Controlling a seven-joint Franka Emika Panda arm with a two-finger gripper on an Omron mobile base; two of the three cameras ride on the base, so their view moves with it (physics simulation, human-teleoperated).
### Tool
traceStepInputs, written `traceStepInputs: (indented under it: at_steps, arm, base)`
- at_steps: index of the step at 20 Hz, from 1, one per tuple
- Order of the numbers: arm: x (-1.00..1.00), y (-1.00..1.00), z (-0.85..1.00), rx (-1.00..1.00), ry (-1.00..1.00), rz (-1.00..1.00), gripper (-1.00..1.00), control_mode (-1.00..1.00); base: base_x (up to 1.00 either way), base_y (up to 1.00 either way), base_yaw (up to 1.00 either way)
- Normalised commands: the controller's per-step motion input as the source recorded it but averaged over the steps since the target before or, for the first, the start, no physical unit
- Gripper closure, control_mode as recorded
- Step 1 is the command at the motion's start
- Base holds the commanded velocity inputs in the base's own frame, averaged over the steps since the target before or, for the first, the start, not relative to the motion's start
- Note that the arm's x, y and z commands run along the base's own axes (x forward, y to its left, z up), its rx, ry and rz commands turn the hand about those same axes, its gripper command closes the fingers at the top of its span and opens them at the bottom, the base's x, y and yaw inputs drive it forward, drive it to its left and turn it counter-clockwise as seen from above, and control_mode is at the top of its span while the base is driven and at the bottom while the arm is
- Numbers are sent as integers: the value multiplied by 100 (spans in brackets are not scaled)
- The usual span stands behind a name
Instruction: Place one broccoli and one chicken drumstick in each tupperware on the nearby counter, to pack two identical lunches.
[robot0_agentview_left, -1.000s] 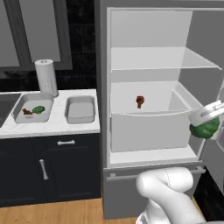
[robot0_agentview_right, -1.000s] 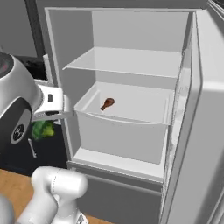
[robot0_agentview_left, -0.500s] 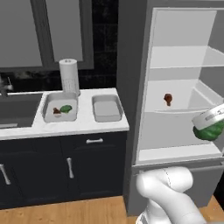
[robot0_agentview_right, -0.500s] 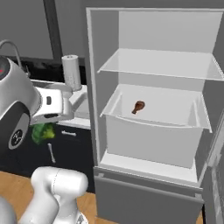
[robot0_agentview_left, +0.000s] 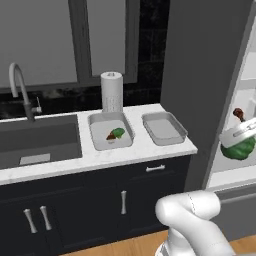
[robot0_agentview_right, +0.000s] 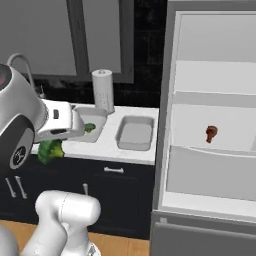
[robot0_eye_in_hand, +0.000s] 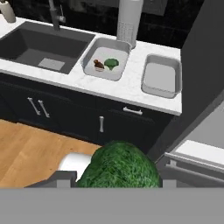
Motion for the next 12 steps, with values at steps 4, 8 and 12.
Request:
traceStepInputs:
  at_steps: [4,8,12]
  arm:
    - [0,0,0,0,0,0,100,100]
    - [11,0,-3,-6,-3,-4,100,-100]
    - [72,-44,-28,-24,-3,-17,100,-100]
  base:
    - [33,63,-23]
    - [36,11,-12]
    - [0,0,0]
